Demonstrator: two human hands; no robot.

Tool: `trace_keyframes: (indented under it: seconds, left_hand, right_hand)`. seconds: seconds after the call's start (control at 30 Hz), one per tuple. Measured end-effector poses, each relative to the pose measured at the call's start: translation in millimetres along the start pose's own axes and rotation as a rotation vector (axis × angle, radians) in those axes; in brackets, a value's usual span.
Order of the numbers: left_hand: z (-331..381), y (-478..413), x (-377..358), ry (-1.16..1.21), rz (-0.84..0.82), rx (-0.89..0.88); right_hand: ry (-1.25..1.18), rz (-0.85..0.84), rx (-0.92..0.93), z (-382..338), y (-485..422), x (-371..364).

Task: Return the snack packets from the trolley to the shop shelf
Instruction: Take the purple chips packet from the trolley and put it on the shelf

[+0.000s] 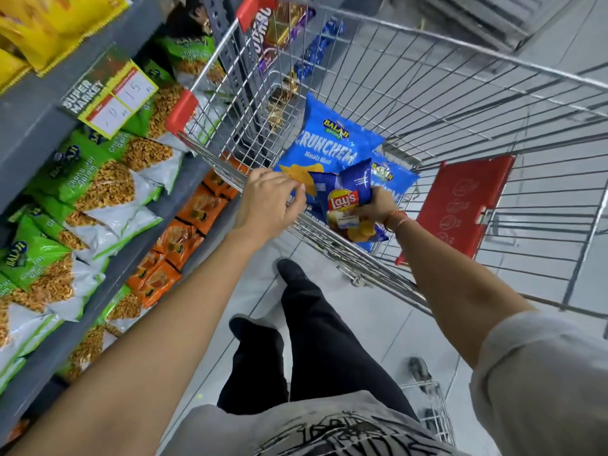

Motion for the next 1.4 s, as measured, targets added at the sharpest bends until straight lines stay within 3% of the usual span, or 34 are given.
trace_keyframes:
  seconds: [0.13,0.23,0.47,0.63,0.87,1.0,1.17,1.4]
  left_hand:
    - [-1,-2,0,0.037,-0.126,0.018]
    - [1,-2,28,0.066,-0.093,0.018]
    - [-4,22,181,0.103,0.29,0.036]
    - [-11,103,332,-0.01,0.665,0.083]
    - [-15,285,492,-0.3,1.129,0.213]
    - [-35,388,533,-0.454,1.267,0.414]
    - [-68,497,548,-0.519,1.296,0.72]
    - [-115,562,539,-0.526,1.125,1.01]
  right_hand:
    - [-0.275,0.145,0.113,-30,35,38]
    - [-0.453,0.203,0.28,-75,68,66]
    - [-0.699,0.234,0.672,-229,152,115]
    - [-0.793,0.226,1.034,-366,254,133]
    - [-0.872,-0.08,1.446,-535,414,89]
    - [-0.86,-0.283,1.57,-608,488,42]
    - [-0.903,-0.511,1.621,-677,551,-22]
    - [-0.701,-0.662,1.703,-752,630,-144]
Point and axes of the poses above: each hand's wrist, its own y-axis away from the middle knuckle, its own x-axis out of the back of the hand, z = x × y, the point moved 10 cm from there along -y, towards the middle knuckle, and after that the axes turned 7 degrees about -z, right-handed, at the moved point
